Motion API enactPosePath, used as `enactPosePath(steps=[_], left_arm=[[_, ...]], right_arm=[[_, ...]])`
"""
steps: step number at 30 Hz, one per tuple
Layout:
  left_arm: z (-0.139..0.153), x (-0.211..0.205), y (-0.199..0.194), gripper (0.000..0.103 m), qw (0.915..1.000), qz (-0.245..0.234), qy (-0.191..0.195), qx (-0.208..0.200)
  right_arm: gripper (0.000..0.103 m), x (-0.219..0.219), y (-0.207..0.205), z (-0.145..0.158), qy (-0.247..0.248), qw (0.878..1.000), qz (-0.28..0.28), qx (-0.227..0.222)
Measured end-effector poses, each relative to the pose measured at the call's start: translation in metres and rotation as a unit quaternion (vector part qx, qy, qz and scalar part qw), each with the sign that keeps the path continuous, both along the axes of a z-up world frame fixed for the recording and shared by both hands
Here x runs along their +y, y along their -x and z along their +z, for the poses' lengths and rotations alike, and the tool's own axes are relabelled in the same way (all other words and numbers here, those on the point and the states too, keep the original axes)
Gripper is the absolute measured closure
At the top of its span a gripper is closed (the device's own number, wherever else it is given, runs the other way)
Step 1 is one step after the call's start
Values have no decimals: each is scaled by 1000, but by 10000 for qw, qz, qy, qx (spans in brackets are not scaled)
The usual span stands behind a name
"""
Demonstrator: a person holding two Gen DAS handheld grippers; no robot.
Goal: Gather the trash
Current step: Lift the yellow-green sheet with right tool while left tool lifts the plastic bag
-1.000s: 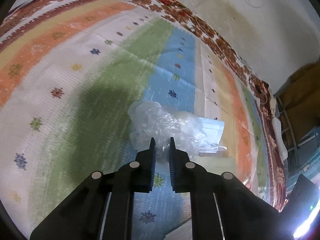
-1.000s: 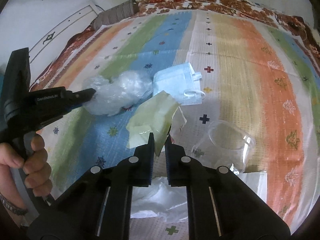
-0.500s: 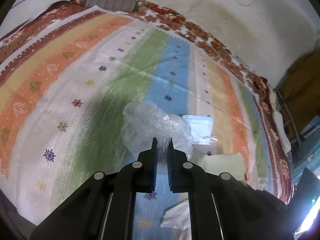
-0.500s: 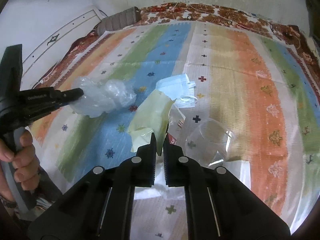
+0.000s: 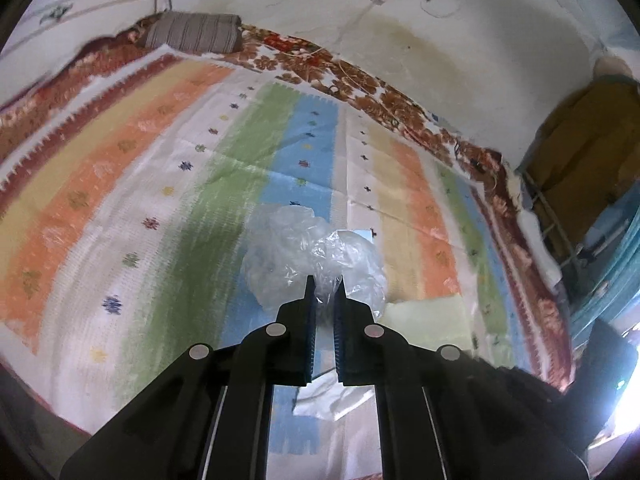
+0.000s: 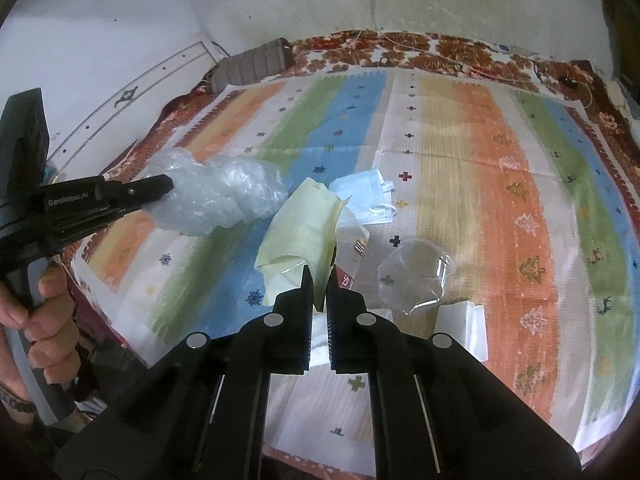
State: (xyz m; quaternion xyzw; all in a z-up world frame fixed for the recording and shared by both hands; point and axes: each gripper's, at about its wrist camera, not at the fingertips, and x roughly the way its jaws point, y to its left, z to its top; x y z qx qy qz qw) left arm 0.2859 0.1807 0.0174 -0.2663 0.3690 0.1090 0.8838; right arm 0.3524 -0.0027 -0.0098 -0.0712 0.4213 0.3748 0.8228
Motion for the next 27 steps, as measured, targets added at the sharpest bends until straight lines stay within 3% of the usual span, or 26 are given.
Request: enactPosePath(steps=[11,15,27], left_arm=[[17,-19,25,97,9997,-232,-107,-57],[18,-27,33,97,9994,-274,-208,108],[26,-47,74,97,9984,-535,-23,187]], right_arm=[[98,-26,34,20,134,9996,-80,-233],[98,-37,47,25,120,9998,-114,-103],[98,-62,90,39,95,9993,-33,-367]])
